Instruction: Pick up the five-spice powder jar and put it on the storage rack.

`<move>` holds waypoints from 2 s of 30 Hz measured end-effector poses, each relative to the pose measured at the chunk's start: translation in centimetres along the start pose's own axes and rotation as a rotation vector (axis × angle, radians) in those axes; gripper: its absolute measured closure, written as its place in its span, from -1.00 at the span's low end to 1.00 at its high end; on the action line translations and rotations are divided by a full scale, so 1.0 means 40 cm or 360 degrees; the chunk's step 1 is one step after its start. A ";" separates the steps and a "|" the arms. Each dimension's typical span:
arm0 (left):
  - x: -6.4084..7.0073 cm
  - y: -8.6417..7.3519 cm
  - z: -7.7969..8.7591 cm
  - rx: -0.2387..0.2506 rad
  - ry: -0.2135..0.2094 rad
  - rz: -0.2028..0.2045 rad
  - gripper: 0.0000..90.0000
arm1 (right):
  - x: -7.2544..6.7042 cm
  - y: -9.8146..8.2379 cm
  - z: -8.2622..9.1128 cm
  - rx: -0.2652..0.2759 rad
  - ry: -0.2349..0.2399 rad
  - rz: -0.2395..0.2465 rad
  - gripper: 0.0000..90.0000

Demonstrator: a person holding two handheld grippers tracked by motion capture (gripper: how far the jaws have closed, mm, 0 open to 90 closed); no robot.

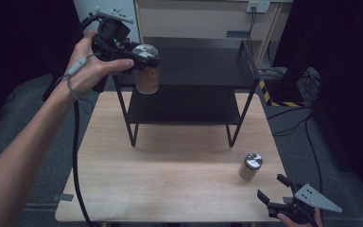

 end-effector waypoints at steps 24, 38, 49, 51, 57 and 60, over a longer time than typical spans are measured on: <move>-0.102 0.039 -0.137 0.0031 0.0415 0.0247 -0.26 | 0.003 -0.003 0.001 0.0002 0.0004 -0.0012 -0.87; -0.130 0.018 -0.167 0.0024 0.0401 0.0280 -0.26 | 0.006 -0.005 0.000 -0.0001 0.0012 -0.0018 -0.87; -0.101 0.002 -0.127 0.0233 0.0426 0.0267 -0.88 | 0.005 -0.004 0.001 0.0004 0.0018 -0.0015 -0.87; -0.098 -0.002 -0.112 0.0269 0.0391 0.0259 -0.90 | 0.005 -0.004 0.001 0.0004 0.0019 -0.0016 -0.87; -0.076 -0.046 -0.041 0.0436 0.0250 0.0189 -0.90 | 0.003 -0.004 0.002 0.0009 0.0018 -0.0013 -0.87; -0.064 -0.067 -0.003 0.0466 0.0201 0.0157 -0.90 | 0.003 -0.003 0.002 0.0010 0.0017 -0.0014 -0.87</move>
Point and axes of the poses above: each handheld gripper's, and its own axes: z roughly backward along the jaws, y roughly out of its top, x roughly to its right, the point moved 2 cm from there along -z, roughly forward along the jaws, and after that the axes turned 11 degrees about -y, right-handed, at the moved point
